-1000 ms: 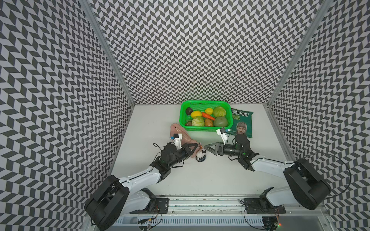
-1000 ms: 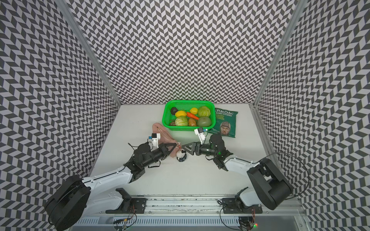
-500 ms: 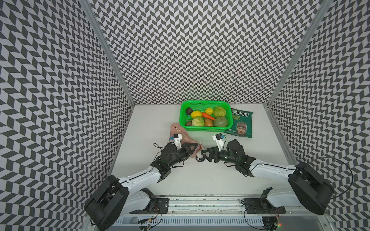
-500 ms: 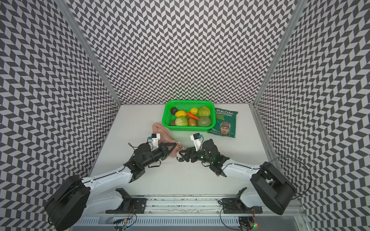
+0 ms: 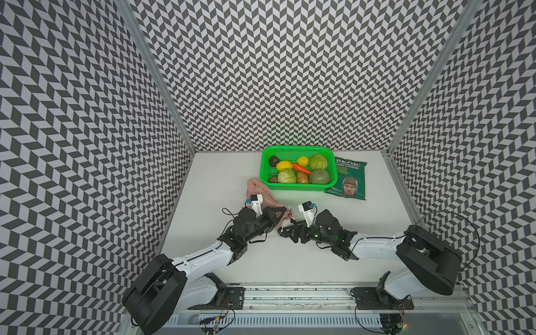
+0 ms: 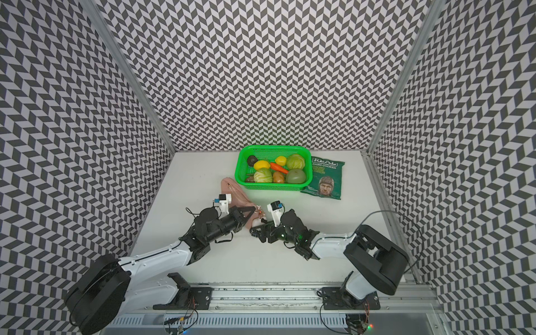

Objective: Remove the decoration from the bag
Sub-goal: Remove the decoration item from the bag.

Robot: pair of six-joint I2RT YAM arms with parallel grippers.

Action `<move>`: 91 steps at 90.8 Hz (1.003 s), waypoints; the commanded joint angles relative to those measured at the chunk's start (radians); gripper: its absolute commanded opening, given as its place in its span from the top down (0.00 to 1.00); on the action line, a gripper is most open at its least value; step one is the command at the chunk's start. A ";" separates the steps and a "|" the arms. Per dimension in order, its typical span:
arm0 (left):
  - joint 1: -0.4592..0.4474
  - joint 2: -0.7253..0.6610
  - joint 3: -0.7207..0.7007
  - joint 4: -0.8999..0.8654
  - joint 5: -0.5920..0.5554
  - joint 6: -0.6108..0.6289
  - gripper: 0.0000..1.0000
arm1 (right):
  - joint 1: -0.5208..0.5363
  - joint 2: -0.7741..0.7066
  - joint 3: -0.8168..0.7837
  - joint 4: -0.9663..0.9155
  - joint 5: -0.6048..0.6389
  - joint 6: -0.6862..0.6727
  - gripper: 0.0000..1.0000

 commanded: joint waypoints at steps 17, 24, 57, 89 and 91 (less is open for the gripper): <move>-0.004 -0.032 0.027 0.041 -0.019 -0.009 1.00 | 0.012 0.076 0.054 0.102 0.024 0.028 0.25; -0.004 -0.033 0.024 0.042 -0.021 -0.009 1.00 | 0.013 0.074 0.048 0.094 0.014 0.015 0.33; -0.003 -0.029 0.013 0.054 -0.031 -0.009 1.00 | 0.013 -0.033 -0.037 0.057 -0.201 -0.050 0.69; -0.003 -0.024 0.010 0.056 -0.036 -0.006 1.00 | 0.014 0.024 -0.002 0.064 -0.289 -0.051 0.54; -0.003 -0.024 0.010 0.056 -0.038 -0.006 1.00 | 0.013 0.031 0.007 0.054 -0.277 -0.054 0.47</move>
